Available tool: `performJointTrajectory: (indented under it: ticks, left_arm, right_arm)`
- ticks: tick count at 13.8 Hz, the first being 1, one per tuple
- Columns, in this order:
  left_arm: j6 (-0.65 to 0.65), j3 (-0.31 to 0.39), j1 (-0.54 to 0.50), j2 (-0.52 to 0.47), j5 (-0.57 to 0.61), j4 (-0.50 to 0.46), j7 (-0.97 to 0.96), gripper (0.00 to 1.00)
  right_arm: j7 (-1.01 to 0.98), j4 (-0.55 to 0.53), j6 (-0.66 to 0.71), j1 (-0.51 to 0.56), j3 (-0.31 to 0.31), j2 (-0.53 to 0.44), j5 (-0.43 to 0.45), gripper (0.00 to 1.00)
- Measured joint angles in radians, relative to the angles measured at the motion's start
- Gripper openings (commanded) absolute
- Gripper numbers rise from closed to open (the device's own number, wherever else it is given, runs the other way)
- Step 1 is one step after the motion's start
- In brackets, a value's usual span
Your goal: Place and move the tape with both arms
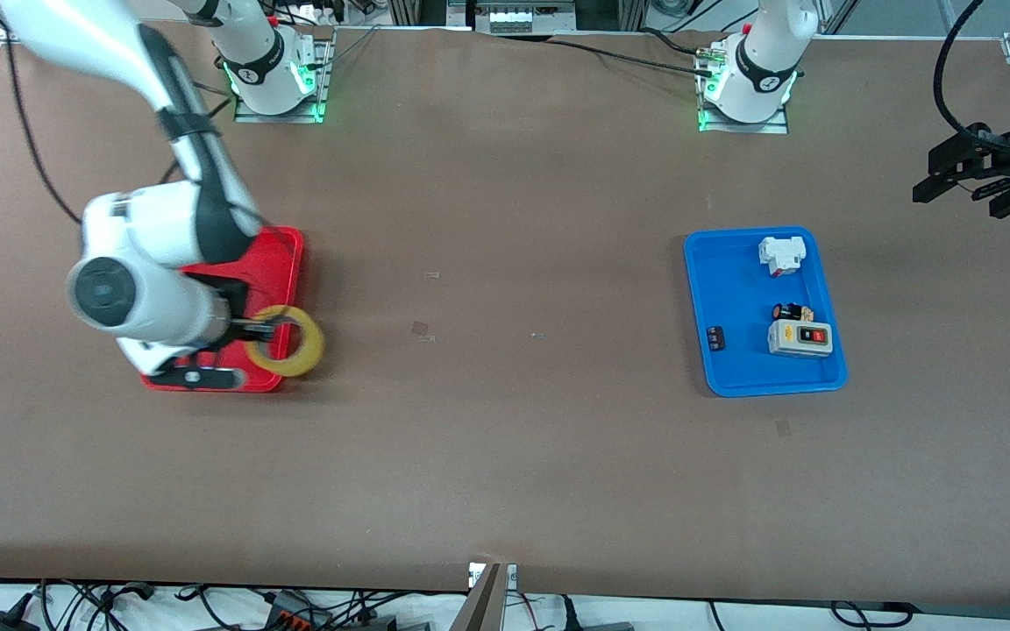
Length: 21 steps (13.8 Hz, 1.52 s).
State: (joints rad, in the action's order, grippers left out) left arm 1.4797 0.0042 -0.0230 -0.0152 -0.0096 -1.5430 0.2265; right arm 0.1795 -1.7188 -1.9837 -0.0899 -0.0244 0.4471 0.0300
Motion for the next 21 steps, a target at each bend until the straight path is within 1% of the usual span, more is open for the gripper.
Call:
performJointTrajectory:
  ticks: [2,4,6,7,8,9,11,12,13,15,17,18,20,21]
  left_arm:
    - [-0.002,0.0,0.0,0.001,0.0,-0.002,0.0,1.0]
    - [-0.006,0.0,-0.002,0.005,0.0,-0.004,-0.002,1.0]
    - [-0.019,0.0,-0.005,0.011,0.0,-0.005,-0.024,1.0]
    - [-0.028,0.0,-0.006,0.012,0.0,-0.005,-0.036,1.0]
    - [-0.032,0.0,-0.006,0.012,0.0,-0.005,-0.046,1.0]
    - [-0.033,0.0,-0.006,0.012,0.0,-0.005,-0.05,1.0]
    - [-0.033,0.0,-0.006,0.012,0.0,-0.005,-0.065,1.0]
    - [-0.033,-0.001,-0.005,0.012,0.0,-0.005,-0.08,1.0]
    - [-0.032,-0.004,-0.004,0.012,0.0,-0.005,-0.099,1.0]
    - [-0.022,-0.011,0.0,0.012,0.0,-0.005,-0.123,1.0]
    - [-0.004,-0.013,0.0,0.015,0.0,-0.005,-0.146,1.0]
    - [0.001,-0.013,-0.001,0.018,0.0,-0.005,-0.163,1.0]
    - [0.006,-0.013,-0.001,0.023,0.0,-0.005,-0.182,1.0]
    - [0.007,-0.013,-0.001,0.024,0.0,-0.005,-0.184,1.0]
  right_arm:
    - [-0.063,-0.096,-0.011,0.09,0.0,-0.03,0.024,0.0]
    - [-0.076,-0.184,-0.055,0.133,-0.001,-0.057,0.051,0.0]
    - [-0.097,-0.259,-0.137,0.161,-0.002,-0.065,0.054,0.01]
    - [-0.105,-0.292,-0.172,0.174,-0.002,-0.063,0.054,0.08]
    - [-0.109,-0.319,-0.196,0.184,-0.002,-0.058,0.054,0.41]
    - [-0.11,-0.335,-0.209,0.192,-0.002,-0.051,0.054,0.99]
    - [-0.11,-0.339,-0.215,0.197,-0.002,-0.038,0.054,1.0]
    - [-0.11,-0.327,-0.203,0.197,-0.006,-0.047,0.054,1.0]
    - [-0.11,-0.299,-0.155,0.196,-0.013,-0.069,0.054,1.0]
    - [-0.11,-0.185,0.022,0.182,-0.029,-0.137,0.054,1.0]
    - [-0.111,-0.021,0.206,0.164,-0.037,-0.195,0.051,1.0]
    - [-0.111,0.058,0.274,0.161,-0.039,-0.212,0.046,1.0]
    - [-0.125,0.198,0.359,0.161,-0.039,-0.22,0.03,1.0]
    - [-0.132,0.249,0.378,0.161,-0.039,-0.218,0.028,1.0]
